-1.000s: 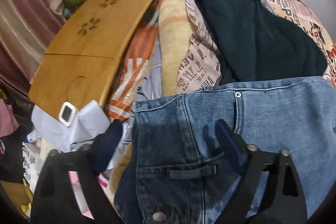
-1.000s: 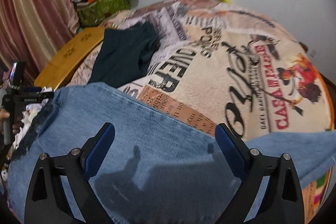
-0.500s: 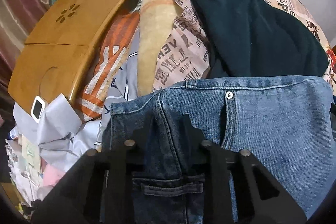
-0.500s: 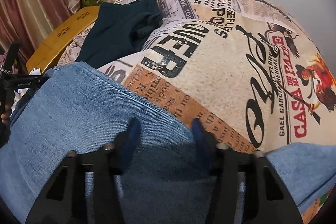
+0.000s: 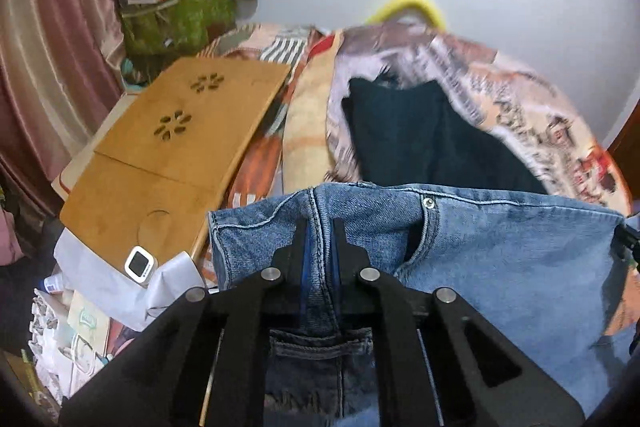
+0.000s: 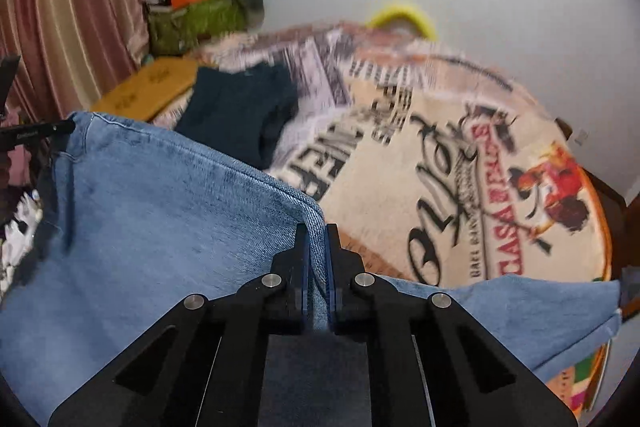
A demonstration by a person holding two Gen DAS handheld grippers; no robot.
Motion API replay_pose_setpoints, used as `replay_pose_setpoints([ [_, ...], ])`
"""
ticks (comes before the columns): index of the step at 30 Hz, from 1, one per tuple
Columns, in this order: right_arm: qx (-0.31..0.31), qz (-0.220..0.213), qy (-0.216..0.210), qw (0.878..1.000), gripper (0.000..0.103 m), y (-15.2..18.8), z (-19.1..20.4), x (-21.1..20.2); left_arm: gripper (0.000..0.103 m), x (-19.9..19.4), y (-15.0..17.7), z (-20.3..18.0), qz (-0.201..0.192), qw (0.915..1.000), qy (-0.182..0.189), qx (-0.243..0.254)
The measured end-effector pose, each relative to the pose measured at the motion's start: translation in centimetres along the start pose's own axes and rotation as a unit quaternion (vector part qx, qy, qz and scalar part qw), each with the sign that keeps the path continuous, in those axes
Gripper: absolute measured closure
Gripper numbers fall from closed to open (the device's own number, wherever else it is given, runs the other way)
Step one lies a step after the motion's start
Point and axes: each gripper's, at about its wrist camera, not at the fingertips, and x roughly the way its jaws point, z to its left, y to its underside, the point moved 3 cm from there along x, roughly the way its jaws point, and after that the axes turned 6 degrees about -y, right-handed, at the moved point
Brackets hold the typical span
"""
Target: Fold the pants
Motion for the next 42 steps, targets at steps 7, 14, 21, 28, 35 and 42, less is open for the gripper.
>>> replay_pose_setpoints([
  [7, -0.018, -0.003, -0.009, 1.000, 0.097, 2.3, 2.7, -4.1, 0.096, -3.0, 3.0, 0.8, 0.020, 0.9995, 0.020, 0.011],
  [14, -0.016, -0.009, -0.024, 1.000, 0.097, 4.9, 5.3, -8.0, 0.096, -6.8, 6.1, 1.0, 0.013, 0.9990, 0.020, 0.037],
  [21, -0.023, -0.003, -0.041, 0.999, 0.097, 8.1, 7.9, -10.6, 0.096, -9.4, 9.0, 2.2, 0.016, 0.9991, 0.019, 0.034],
  [28, -0.030, 0.005, -0.051, 0.998, 0.097, 11.4, 10.4, -11.8, 0.096, -11.0, 13.0, 3.9, 0.029, 0.9991, 0.010, 0.030],
  [35, -0.027, 0.023, -0.056, 0.998, 0.097, 14.7, 11.8, -11.8, 0.096, -10.8, 16.8, 5.2, 0.065, 0.9976, 0.015, 0.017],
  [42, -0.015, 0.039, -0.056, 0.998, 0.097, 17.5, 12.7, -10.9, 0.096, -9.7, 20.3, 4.9, 0.091, 0.9957, 0.012, 0.011],
])
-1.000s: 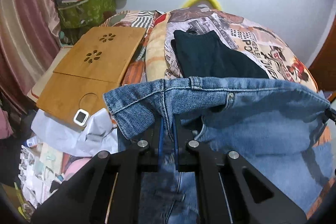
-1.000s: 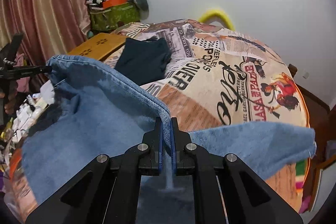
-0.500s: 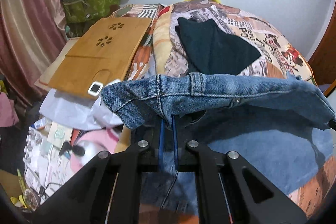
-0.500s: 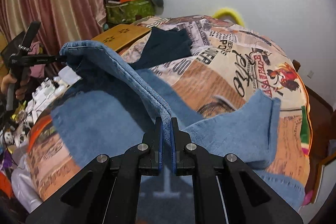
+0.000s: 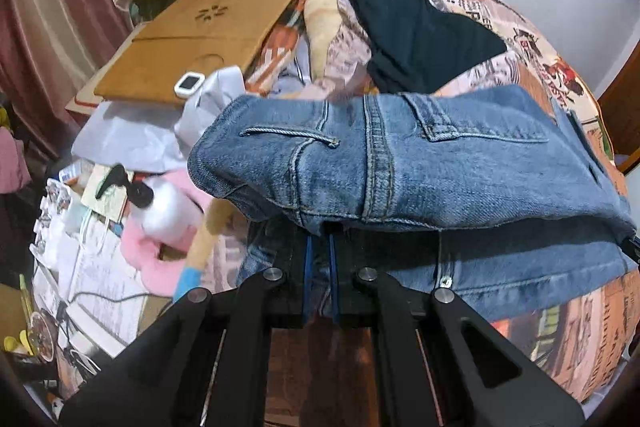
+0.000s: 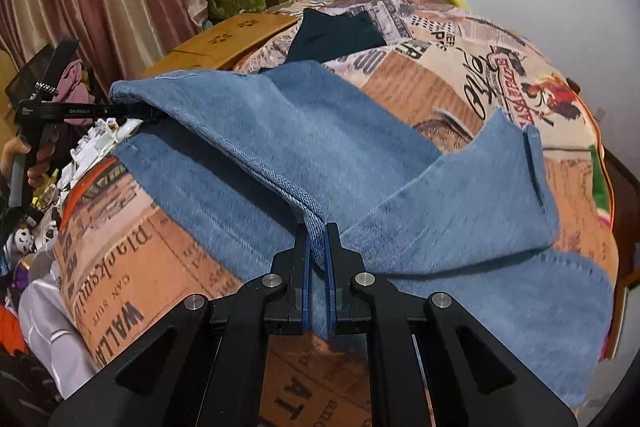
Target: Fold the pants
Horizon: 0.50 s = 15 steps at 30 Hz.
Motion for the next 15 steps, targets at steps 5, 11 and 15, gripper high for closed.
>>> replay_pose_setpoints([
  [5, 0.004, -0.003, 0.002, 1.000, 0.092, 0.3, 0.3, -0.4, 0.097, 0.3, 1.4, -0.5, 0.015, 0.9994, -0.021, 0.024],
  [11, 0.013, -0.003, -0.015, 1.000, 0.092, -0.2, 0.0, -2.3, 0.092, -3.4, 1.1, -0.6, -0.025, 0.9976, -0.037, 0.053],
  [15, 0.041, -0.032, -0.014, 0.999, 0.091, -1.3, -1.8, -4.2, 0.064, -5.4, -0.9, -1.0, -0.052, 0.9969, -0.032, 0.049],
])
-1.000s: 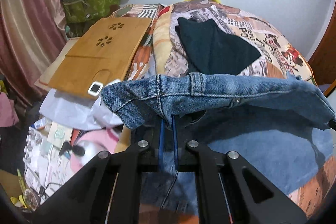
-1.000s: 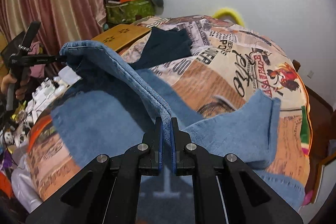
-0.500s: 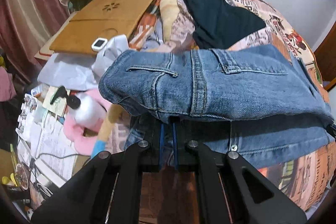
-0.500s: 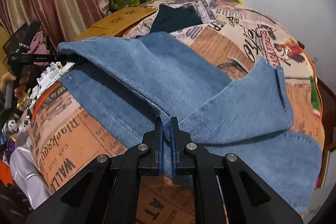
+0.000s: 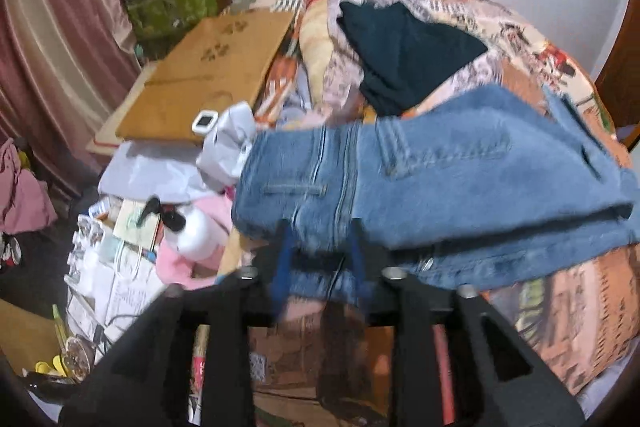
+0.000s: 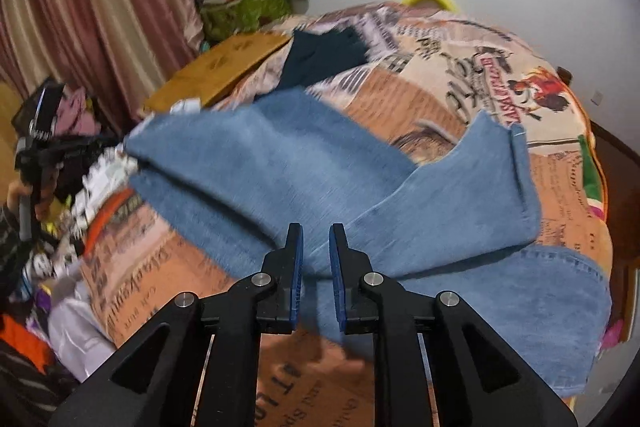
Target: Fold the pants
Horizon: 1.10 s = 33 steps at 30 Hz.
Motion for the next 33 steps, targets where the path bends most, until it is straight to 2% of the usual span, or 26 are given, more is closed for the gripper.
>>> replay_pose_setpoints([
  [3, 0.022, -0.016, 0.024, 0.999, 0.082, -1.6, -2.2, -0.7, 0.049, -0.3, -2.0, -0.5, -0.016, 0.9998, 0.006, -0.006],
  [5, 0.036, -0.020, 0.032, 0.999, 0.070, -2.7, -3.7, -0.7, 0.045, -0.2, -3.2, -1.0, -0.025, 0.9997, 0.006, -0.005],
  [8, 0.055, -0.023, 0.049, 0.997, 0.065, -4.4, -6.5, -0.3, 0.039, 0.4, -5.5, -2.4, -0.033, 0.9994, 0.008, 0.006],
  [13, 0.083, -0.011, 0.064, 0.994, 0.063, -6.9, -11.1, 2.2, 0.018, 2.0, -8.9, -4.4, -0.040, 0.9990, 0.015, 0.009],
  [19, 0.126, 0.014, 0.074, 0.989, 0.061, -8.5, -16.5, 7.2, 0.014, 5.8, -11.7, -6.7, -0.009, 0.9996, 0.017, 0.022],
  [22, 0.141, 0.043, 0.072, 0.986, 0.061, -9.2, -18.8, 10.8, 0.014, 7.8, -12.0, -7.3, 0.010, 0.9996, 0.019, 0.020],
  [26, 0.150, 0.072, 0.091, 0.982, 0.061, -10.0, -21.7, 14.8, 0.011, 10.2, -12.2, -7.7, 0.034, 0.9992, 0.022, 0.003],
  [30, 0.170, 0.107, 0.100, 0.975, 0.061, -10.5, -24.3, 18.7, 0.010, 12.2, -12.0, -8.2, 0.056, 0.9982, 0.018, 0.006],
  [32, 0.179, 0.110, 0.105, 0.972, 0.061, -10.3, -25.1, 19.7, 0.010, 12.6, -11.9, -8.5, 0.059, 0.9981, 0.015, 0.011],
  [33, 0.188, 0.095, 0.102, 0.972, 0.061, -10.2, -25.4, 19.8, 0.010, 12.7, -11.9, -8.7, 0.060, 0.9980, 0.014, 0.014],
])
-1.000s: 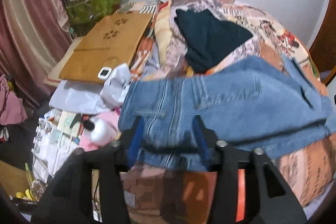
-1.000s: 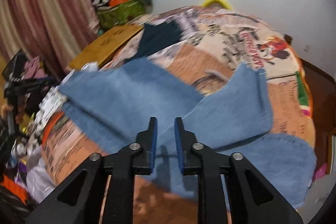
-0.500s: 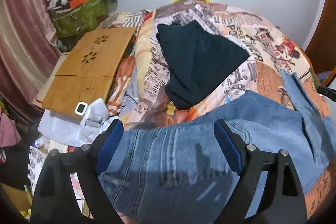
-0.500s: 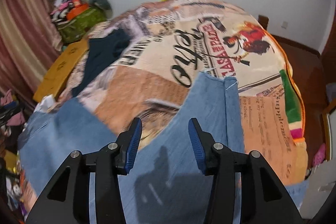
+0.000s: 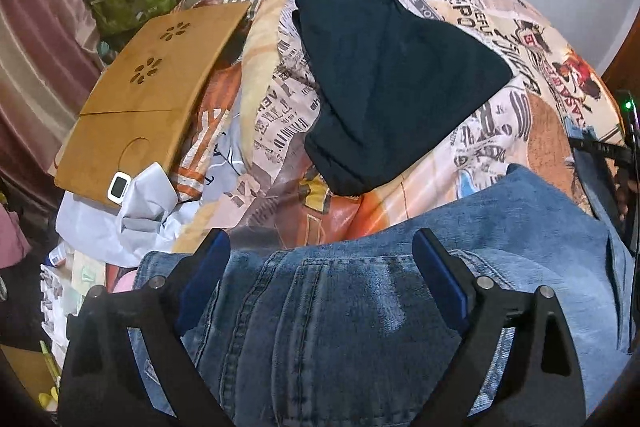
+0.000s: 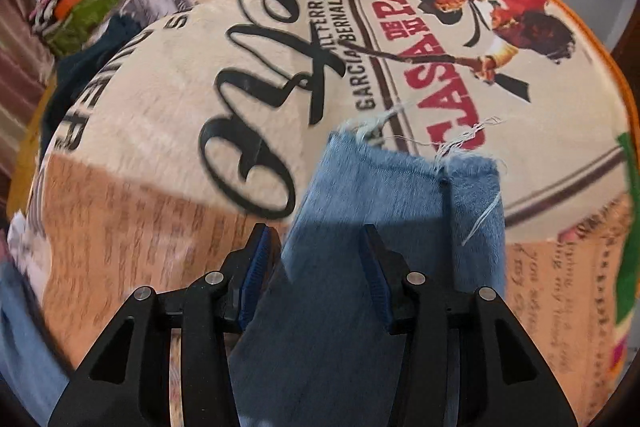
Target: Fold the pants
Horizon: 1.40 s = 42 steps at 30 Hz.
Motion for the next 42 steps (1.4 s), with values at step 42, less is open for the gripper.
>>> replay_pose_setpoints([
  [42, 0.095, -0.171, 0.025, 0.980, 0.097, 20.2, -13.9, -32.7, 0.010, -8.1, 8.6, -20.2, 0.018, 0.9842, 0.074, 0.160],
])
